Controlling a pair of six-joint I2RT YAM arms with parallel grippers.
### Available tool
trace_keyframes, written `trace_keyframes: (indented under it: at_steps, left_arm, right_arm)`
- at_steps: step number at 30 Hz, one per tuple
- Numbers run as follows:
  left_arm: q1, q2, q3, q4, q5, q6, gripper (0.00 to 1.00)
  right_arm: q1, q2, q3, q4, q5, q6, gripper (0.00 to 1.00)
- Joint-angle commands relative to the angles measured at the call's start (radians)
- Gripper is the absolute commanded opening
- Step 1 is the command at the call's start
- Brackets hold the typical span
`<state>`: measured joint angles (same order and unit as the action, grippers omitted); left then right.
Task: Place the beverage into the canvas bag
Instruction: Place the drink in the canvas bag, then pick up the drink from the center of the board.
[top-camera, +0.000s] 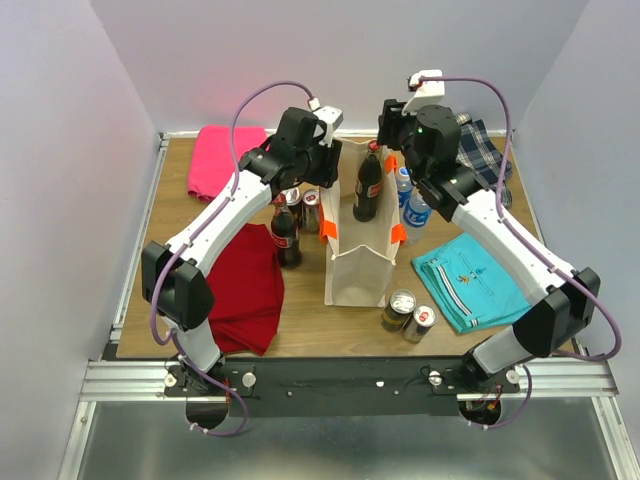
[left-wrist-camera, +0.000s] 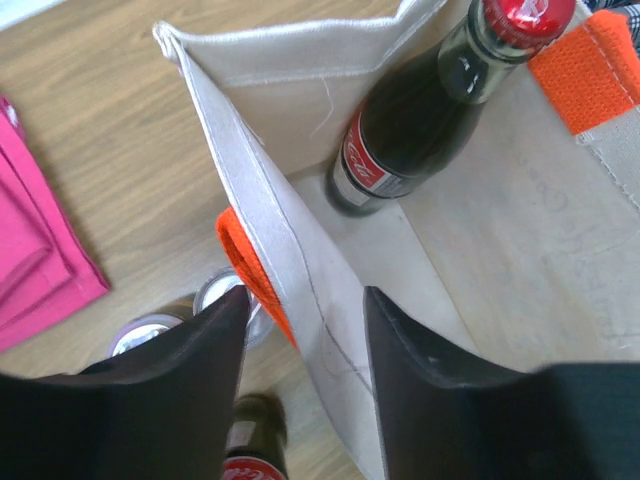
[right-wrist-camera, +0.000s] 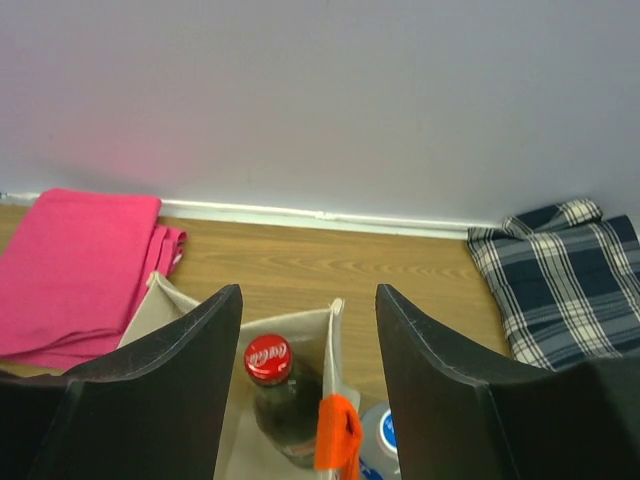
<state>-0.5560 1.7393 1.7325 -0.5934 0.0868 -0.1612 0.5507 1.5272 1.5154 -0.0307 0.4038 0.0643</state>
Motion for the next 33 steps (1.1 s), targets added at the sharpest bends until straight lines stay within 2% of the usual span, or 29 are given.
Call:
trace_keyframes:
  at_steps: [1,3,9,22,33]
  left_arm:
    - [0.002,-0.004,0.042,-0.003,-0.002,0.009,0.67]
    - [0.004,-0.015,0.039,0.004,-0.004,0.014,0.73]
    - [0.004,-0.063,0.010,0.009,-0.059,0.032,0.79]
    - [0.004,-0.208,-0.079,-0.005,-0.209,0.058,0.80]
    - [0.004,-0.405,-0.244,-0.031,-0.266,0.032,0.84]
  right_arm:
    - [0.000,-0.058,0.000,-0.155,0.029,0.060,0.65]
    - [0.000,-0.073,-0.007,-0.188,0.036,0.074,0.65]
    - [0.000,-0.125,-0.057,-0.254,0.017,0.120,0.66]
    - [0.000,-0.134,-0.135,-0.359,-0.022,0.184,0.66]
    - [0.002,-0.141,-0.150,-0.379,-0.103,0.230,0.66]
